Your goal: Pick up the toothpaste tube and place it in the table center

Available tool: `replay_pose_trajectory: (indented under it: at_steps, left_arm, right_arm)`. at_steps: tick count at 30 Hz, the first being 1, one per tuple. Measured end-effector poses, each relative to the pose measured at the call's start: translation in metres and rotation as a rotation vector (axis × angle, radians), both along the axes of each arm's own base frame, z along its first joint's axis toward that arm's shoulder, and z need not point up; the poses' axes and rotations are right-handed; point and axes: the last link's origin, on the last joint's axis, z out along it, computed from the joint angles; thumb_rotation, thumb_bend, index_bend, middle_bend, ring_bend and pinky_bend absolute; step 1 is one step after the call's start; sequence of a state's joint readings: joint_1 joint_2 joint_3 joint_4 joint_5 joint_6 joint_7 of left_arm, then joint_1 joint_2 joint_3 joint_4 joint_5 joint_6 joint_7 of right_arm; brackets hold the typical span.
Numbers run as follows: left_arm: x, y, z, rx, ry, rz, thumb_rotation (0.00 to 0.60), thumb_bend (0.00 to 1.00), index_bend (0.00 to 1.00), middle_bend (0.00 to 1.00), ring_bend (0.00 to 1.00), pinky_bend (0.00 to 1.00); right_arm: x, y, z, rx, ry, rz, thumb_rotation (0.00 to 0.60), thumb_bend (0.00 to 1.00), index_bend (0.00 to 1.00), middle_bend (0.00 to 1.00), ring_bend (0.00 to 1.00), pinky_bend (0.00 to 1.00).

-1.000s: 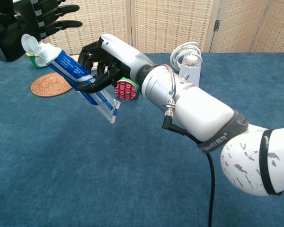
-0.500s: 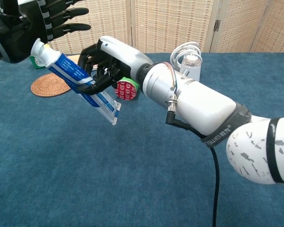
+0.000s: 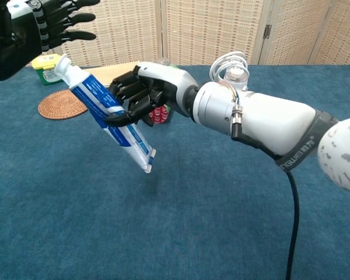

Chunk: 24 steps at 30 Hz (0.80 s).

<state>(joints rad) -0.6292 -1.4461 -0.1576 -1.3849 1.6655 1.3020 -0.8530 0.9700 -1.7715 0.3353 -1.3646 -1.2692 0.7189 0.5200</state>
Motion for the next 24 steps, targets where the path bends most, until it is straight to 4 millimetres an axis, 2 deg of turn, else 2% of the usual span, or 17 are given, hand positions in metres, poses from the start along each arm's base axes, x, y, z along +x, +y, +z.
replay_pose_trajectory:
  at_steps: [8, 24]
  left_arm:
    - [-0.002, -0.003, -0.006, 0.032, 0.104, -0.083, 0.0, 0.02, 0.0, 0.0, 0.0, 0.15]
    - [0.0, -0.003, -0.01, 0.014, 0.252, -0.147, 0.0, 0.02, 0.0, 0.0, 0.0, 0.15]
  right_arm:
    - [0.007, -0.001, 0.003, 0.103, 0.021, -0.016, 0.6, 0.51, 0.76, 0.67, 0.65, 0.73]
    - [0.02, 0.0, 0.0, 0.151, 0.067, -0.01, 0.6, 0.52, 0.76, 0.67, 0.65, 0.73]
